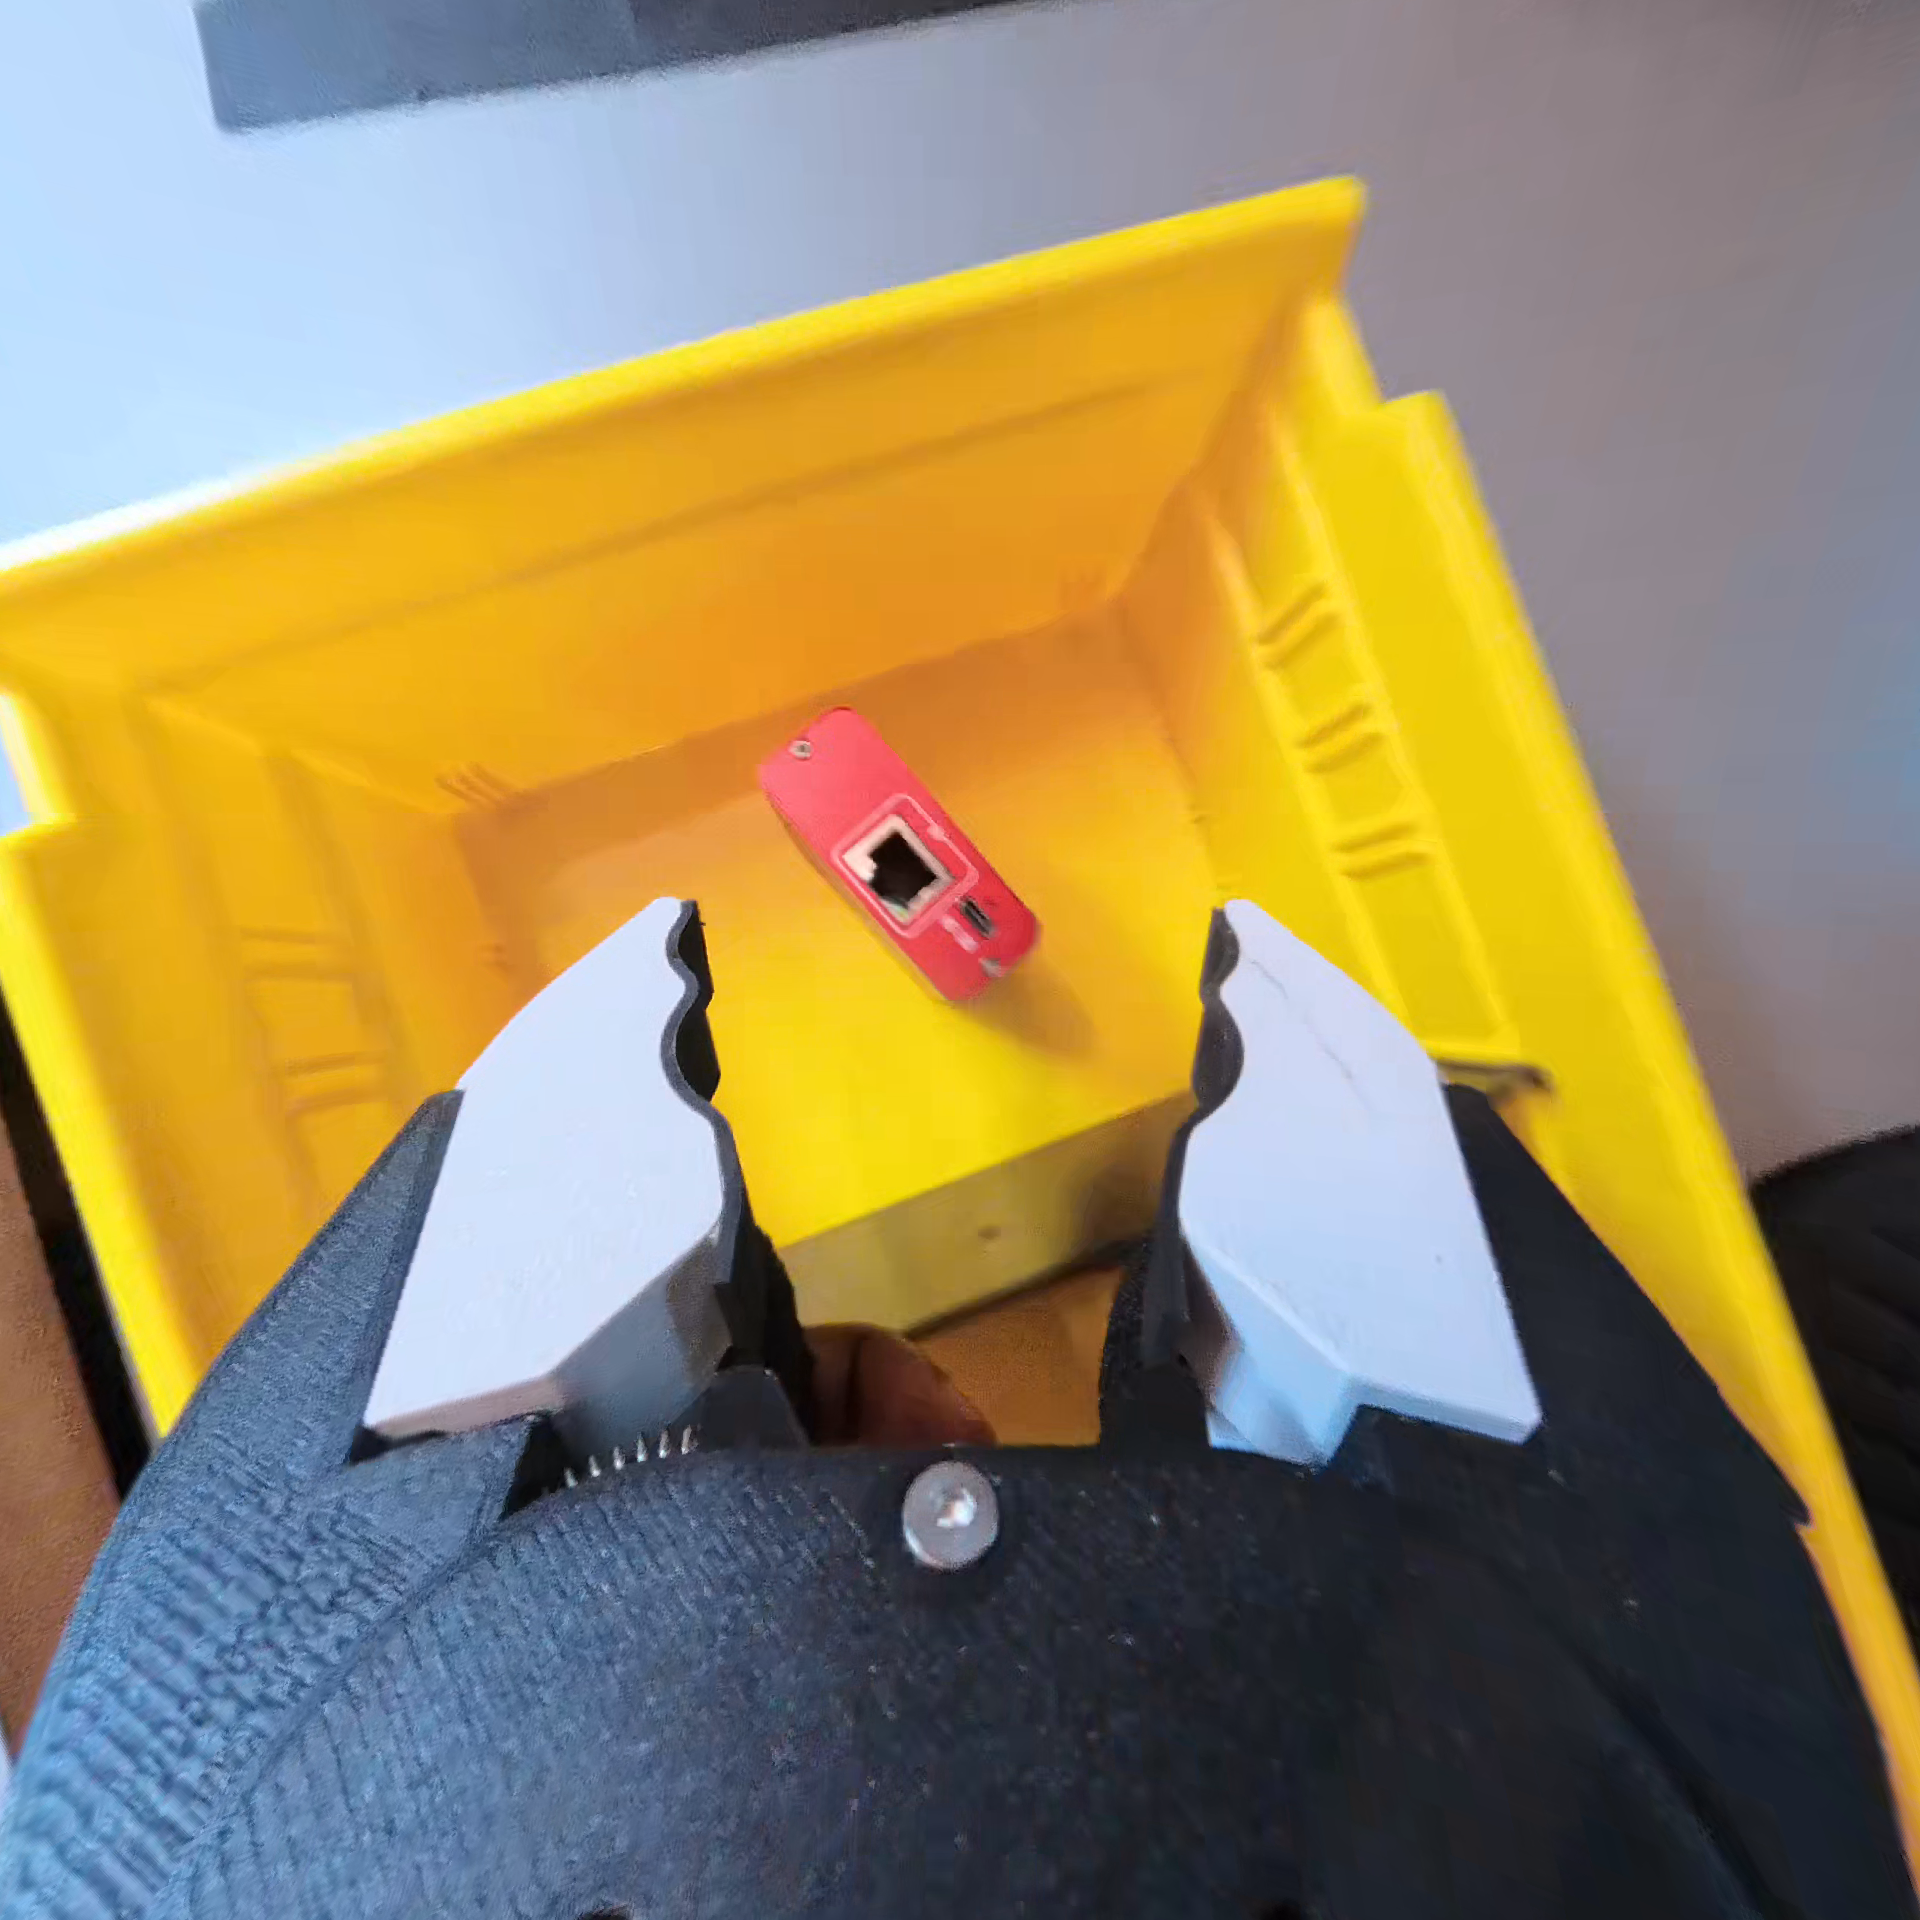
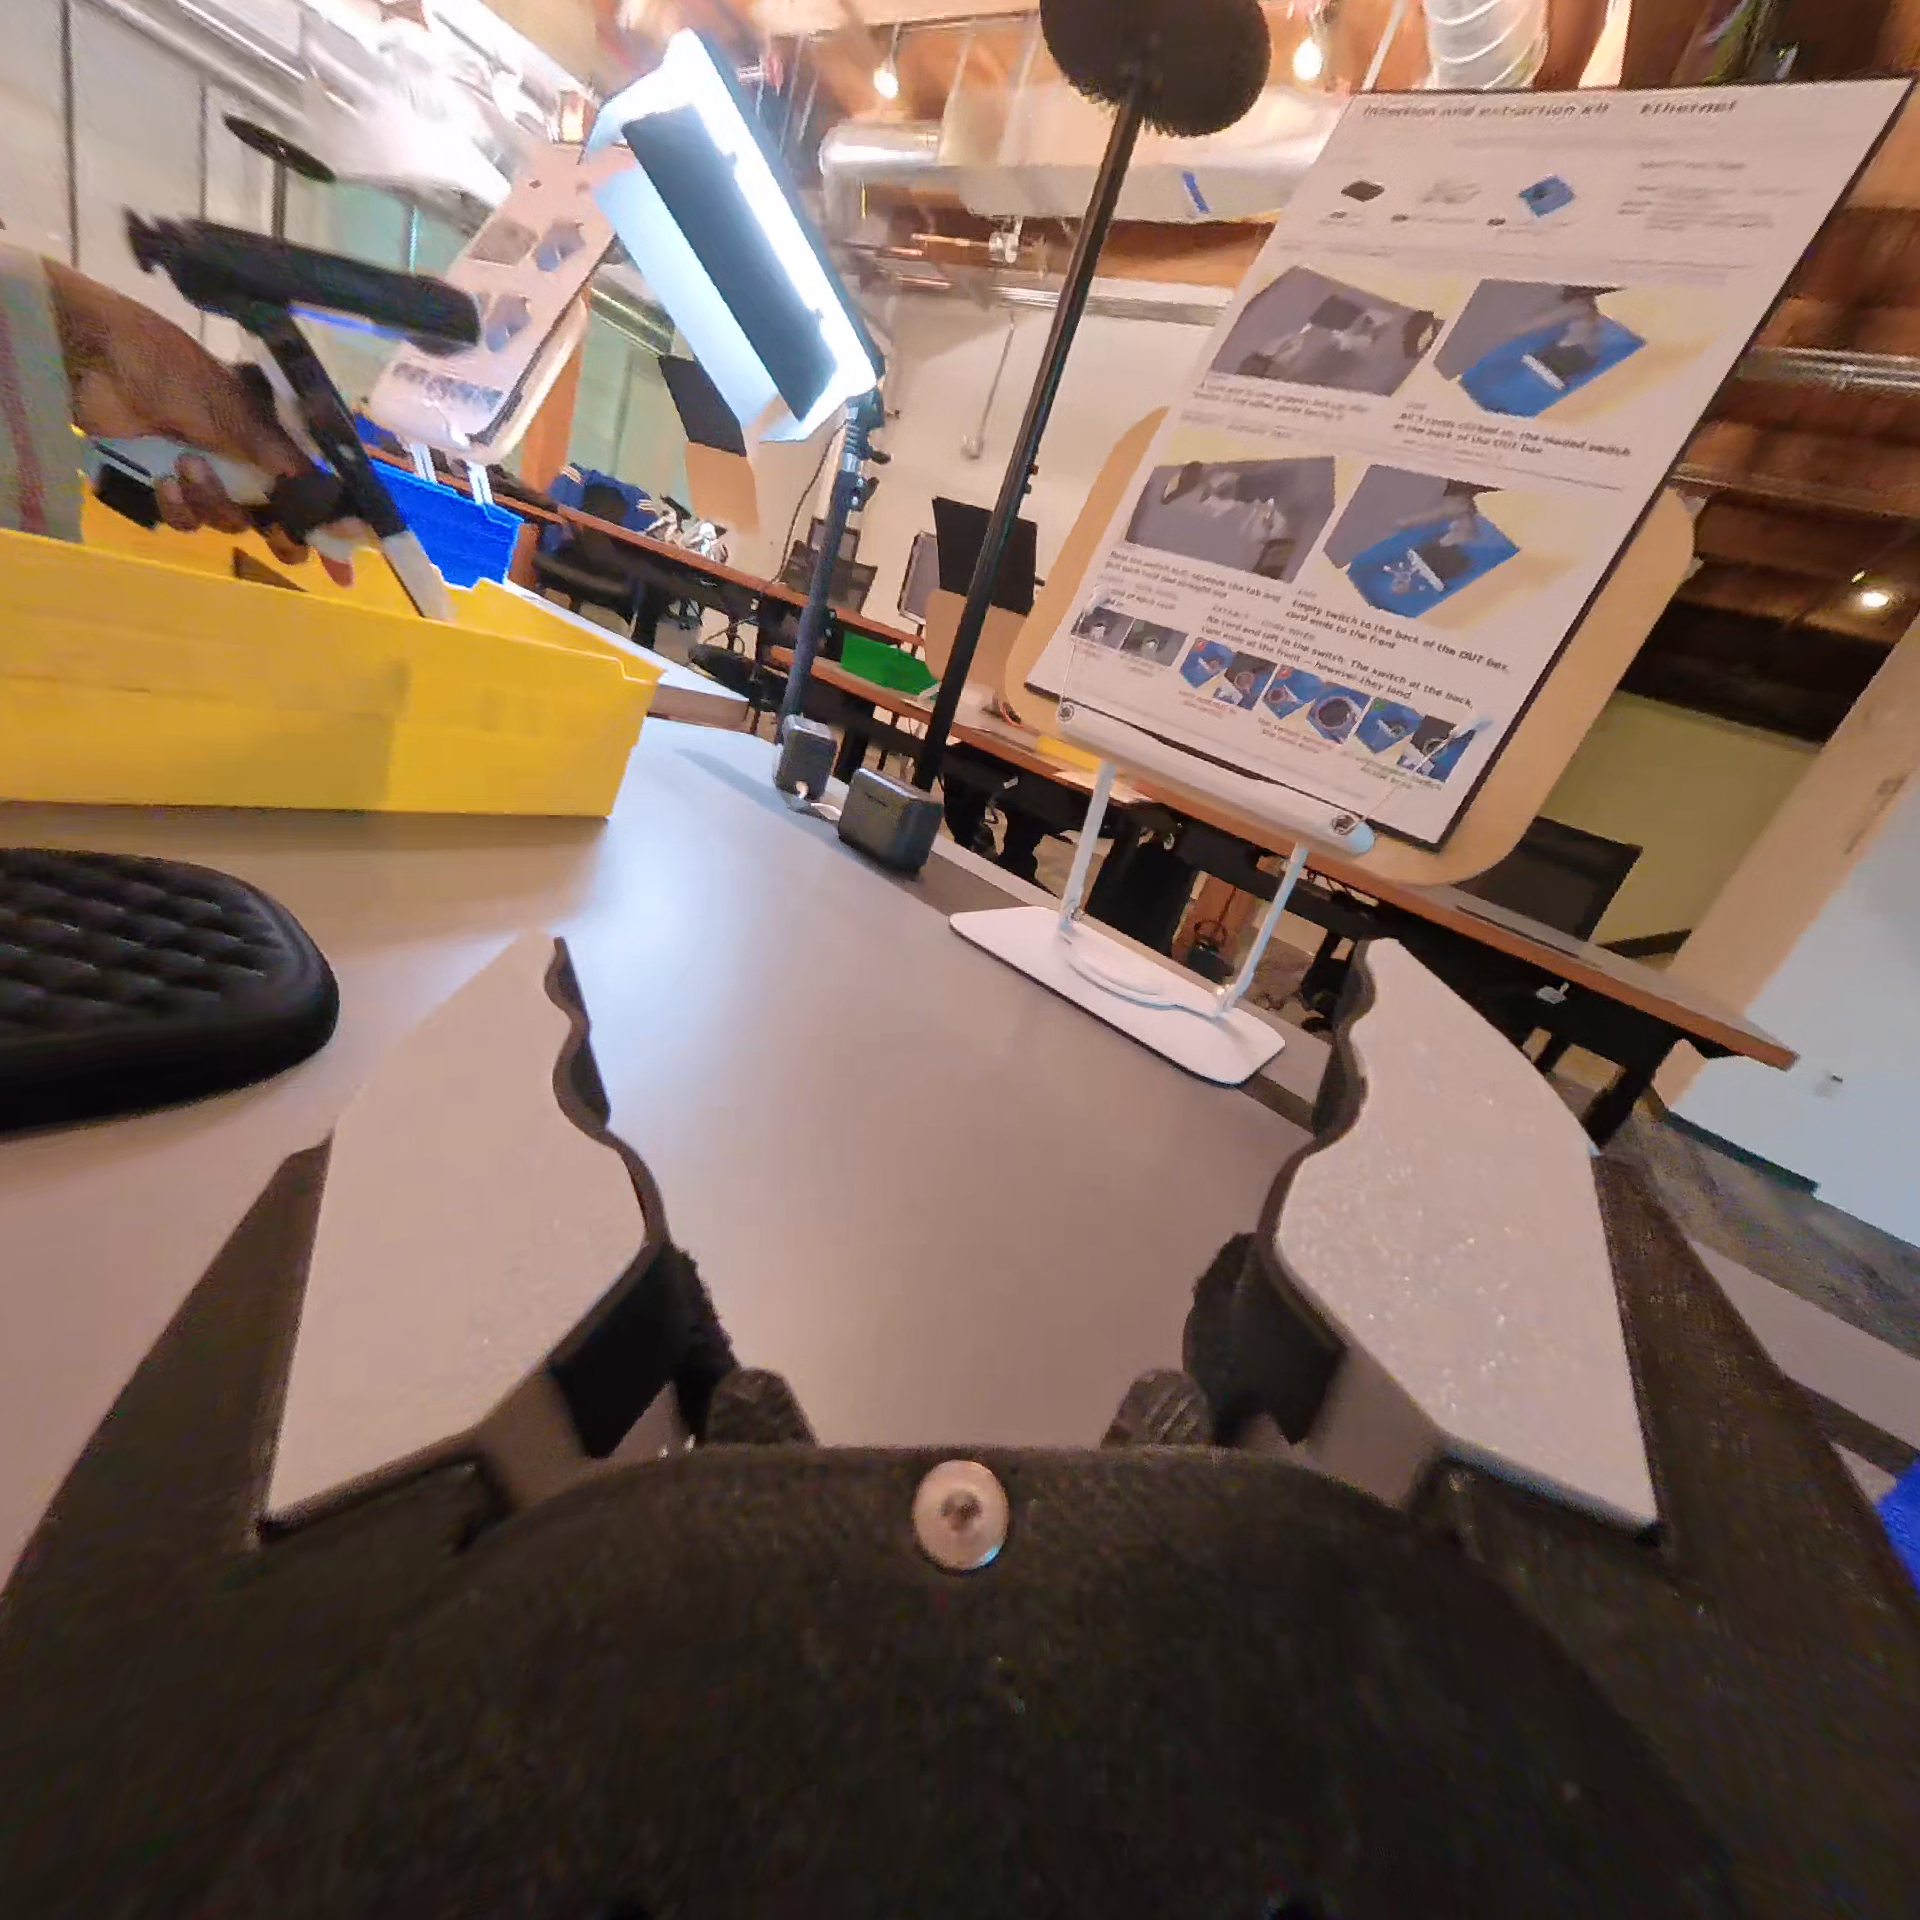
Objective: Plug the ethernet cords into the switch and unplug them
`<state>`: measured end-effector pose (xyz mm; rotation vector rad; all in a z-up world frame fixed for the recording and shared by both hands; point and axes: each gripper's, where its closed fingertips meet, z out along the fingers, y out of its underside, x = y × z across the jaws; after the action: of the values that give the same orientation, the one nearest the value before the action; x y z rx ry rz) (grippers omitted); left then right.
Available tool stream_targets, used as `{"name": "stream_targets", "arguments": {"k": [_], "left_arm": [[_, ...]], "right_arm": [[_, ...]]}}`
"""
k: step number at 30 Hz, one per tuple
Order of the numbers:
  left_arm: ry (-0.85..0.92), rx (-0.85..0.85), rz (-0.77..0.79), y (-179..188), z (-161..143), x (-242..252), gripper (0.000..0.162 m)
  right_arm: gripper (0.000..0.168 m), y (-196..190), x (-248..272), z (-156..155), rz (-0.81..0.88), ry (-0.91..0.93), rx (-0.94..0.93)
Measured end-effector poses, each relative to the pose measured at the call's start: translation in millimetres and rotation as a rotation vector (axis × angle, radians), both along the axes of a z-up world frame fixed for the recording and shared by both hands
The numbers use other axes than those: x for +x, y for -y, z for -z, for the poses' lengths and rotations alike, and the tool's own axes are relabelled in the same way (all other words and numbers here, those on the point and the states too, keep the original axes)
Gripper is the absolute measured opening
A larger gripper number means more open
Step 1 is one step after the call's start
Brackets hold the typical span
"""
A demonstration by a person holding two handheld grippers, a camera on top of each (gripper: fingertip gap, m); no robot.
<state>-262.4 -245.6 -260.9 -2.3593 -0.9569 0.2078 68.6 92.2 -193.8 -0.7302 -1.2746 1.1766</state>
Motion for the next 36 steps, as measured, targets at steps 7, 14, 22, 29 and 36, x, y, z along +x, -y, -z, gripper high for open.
{"name": "stream_targets", "arguments": {"k": [7,14,22,29,36], "left_arm": [[0.011,-0.167,-0.006,1.2,25.5,-19.0,0.032],[-0.234,-0.120,0.099,-13.7,-31.2,-8.9,0.026],[-0.454,0.065,0.513,-102.6,-139.1,112.8,0.026],[-0.365,0.056,0.987,-181.1,-98.9,250.9,0.027],[-0.209,-0.092,1.191,-207.0,-20.7,312.2,0.027]], "right_arm": [[0.129,1.5,0.1,-0.1,-0.020,-0.005,-0.031],[0.125,0.6,-0.2,-0.2,-0.027,-0.003,-0.045],[0.125,5.2,-1.8,3.7,-0.034,0.022,-0.014],[0.120,11.8,-0.7,6.5,-0.088,0.047,-0.017],[0.118,13.3,0.8,6.3,-0.116,0.047,-0.026]]}}
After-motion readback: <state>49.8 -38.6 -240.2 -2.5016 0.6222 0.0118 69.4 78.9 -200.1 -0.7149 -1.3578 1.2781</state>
